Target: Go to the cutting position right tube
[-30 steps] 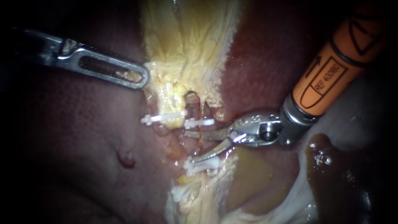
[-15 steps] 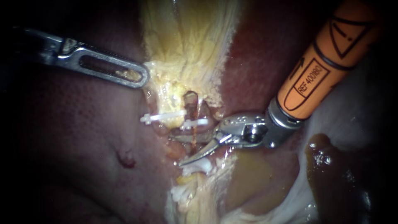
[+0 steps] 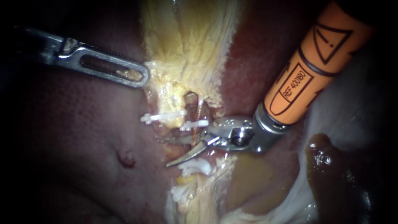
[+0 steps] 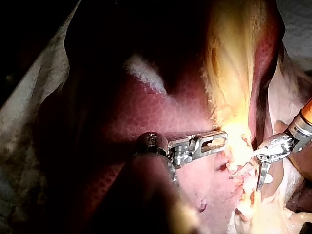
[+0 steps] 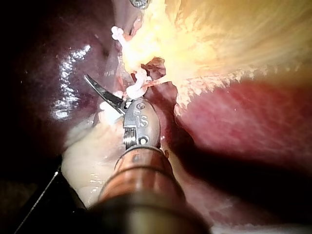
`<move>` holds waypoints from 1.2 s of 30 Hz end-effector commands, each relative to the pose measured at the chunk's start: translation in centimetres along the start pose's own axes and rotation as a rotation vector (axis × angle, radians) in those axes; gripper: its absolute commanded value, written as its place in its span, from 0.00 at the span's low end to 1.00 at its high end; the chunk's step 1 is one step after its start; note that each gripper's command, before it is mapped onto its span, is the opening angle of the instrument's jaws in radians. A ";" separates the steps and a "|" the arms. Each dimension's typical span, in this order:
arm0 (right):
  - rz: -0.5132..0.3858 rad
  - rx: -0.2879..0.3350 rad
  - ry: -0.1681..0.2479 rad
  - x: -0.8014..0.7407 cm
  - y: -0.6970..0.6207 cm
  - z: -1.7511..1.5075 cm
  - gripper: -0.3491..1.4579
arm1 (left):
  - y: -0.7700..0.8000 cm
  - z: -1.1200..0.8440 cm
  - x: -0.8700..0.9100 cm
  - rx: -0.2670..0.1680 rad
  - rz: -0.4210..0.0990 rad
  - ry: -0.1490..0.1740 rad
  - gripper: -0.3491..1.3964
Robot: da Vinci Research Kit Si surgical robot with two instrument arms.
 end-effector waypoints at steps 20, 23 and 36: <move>0.005 0.050 0.042 0.20 -0.46 0.04 0.98 | 0.02 0.00 0.00 -0.001 0.000 0.000 0.00; 0.005 0.052 0.042 0.22 -0.50 0.04 0.98 | 0.03 0.00 0.00 -0.001 0.000 0.000 0.00; 0.005 0.052 0.042 0.21 -0.48 0.02 0.98 | 0.03 0.00 0.00 -0.001 0.000 0.000 0.00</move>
